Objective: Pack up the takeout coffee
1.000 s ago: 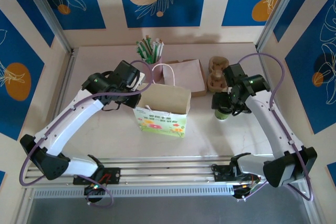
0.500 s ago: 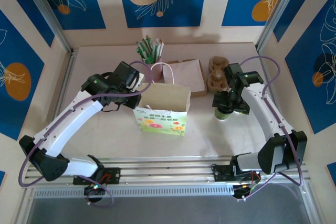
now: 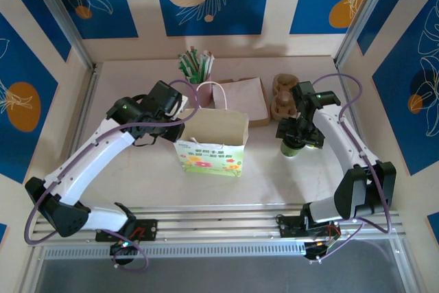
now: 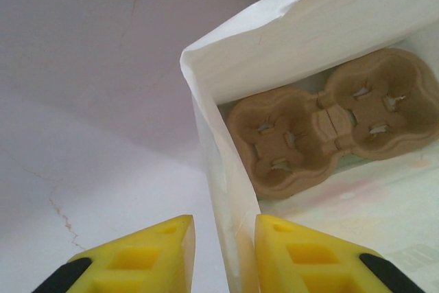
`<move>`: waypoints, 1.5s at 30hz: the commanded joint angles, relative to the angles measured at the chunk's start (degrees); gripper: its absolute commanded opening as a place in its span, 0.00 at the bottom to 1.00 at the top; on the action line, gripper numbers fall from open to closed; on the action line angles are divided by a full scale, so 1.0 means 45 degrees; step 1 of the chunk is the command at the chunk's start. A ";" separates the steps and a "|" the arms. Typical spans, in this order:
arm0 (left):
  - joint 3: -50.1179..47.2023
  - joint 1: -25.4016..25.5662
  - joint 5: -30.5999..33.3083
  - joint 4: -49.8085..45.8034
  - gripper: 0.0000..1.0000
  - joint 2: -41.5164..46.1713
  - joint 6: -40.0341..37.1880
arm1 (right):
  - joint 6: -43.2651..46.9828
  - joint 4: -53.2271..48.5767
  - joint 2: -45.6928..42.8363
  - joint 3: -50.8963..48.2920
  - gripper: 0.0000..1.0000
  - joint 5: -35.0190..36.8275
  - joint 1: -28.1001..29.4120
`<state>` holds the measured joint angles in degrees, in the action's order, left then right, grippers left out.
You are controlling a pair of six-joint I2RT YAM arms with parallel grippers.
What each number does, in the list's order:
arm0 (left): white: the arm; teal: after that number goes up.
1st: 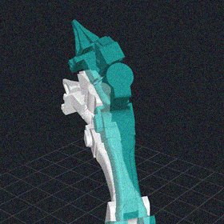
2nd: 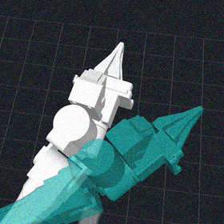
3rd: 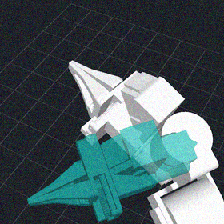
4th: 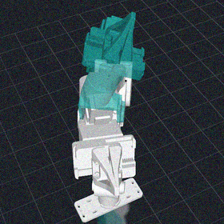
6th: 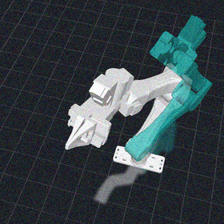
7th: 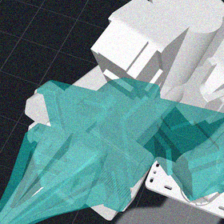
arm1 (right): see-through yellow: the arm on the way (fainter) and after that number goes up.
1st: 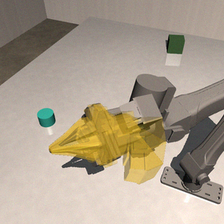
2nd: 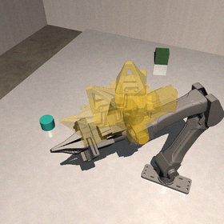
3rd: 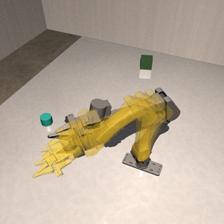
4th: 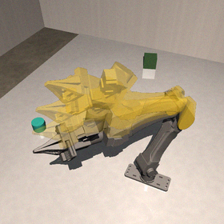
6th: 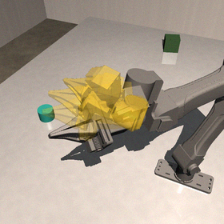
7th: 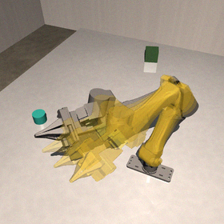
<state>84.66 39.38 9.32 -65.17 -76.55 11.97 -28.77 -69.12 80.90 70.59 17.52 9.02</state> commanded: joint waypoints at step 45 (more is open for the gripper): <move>-0.0455 -0.0082 0.0194 0.0458 0.29 -0.0031 -0.0180 | 0.0945 0.0263 0.2229 0.0505 0.92 -0.0294 -0.0364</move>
<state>82.96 39.38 9.32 -62.61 -76.55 11.88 -25.17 -66.67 90.21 71.11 16.49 7.49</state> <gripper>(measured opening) 0.288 0.925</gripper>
